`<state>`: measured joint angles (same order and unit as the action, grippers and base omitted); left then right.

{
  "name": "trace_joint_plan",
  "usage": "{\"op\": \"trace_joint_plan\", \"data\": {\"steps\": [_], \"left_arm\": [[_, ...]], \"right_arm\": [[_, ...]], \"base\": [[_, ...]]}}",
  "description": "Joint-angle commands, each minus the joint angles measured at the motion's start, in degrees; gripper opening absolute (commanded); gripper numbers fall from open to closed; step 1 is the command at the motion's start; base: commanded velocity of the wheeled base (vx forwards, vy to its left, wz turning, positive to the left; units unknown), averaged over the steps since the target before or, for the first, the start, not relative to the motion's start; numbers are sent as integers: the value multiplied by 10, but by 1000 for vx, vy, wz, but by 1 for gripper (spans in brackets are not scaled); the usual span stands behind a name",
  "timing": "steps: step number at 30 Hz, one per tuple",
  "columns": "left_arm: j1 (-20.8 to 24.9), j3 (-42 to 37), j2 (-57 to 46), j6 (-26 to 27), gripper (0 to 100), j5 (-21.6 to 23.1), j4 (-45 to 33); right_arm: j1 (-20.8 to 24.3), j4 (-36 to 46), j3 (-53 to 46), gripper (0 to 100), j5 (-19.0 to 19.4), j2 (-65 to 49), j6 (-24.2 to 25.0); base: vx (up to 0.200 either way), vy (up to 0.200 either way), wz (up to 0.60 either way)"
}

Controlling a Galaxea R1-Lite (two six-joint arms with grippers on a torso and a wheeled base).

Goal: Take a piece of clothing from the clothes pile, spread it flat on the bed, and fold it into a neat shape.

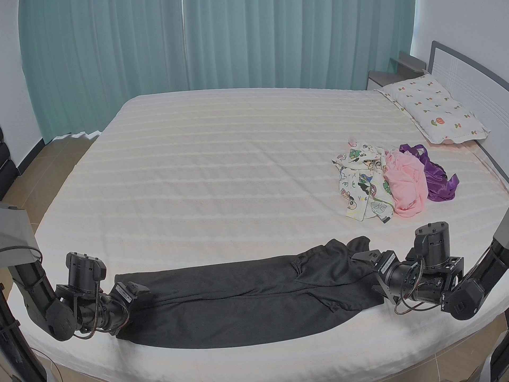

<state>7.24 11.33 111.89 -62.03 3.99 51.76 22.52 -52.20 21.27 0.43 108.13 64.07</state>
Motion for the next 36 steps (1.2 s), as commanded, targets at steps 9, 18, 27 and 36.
{"op": "trace_joint_plan", "data": {"steps": [9,18,27,36], "left_arm": [[-2,-2,4,0,100,0,0],[-3,0,4,-9,100,-2,21],[-1,3,25,-19,100,-14,73],[2,-50,-57,-6,100,-12,61]], "right_arm": [[1,-1,-5,100,1,2,0],[1,-1,-5,100,1,3,1],[1,-1,-6,100,3,3,1],[0,-1,-6,100,1,3,1]], "base": [[0,0,0],[0,0,0],[0,0,0],[0,0,0]]}}
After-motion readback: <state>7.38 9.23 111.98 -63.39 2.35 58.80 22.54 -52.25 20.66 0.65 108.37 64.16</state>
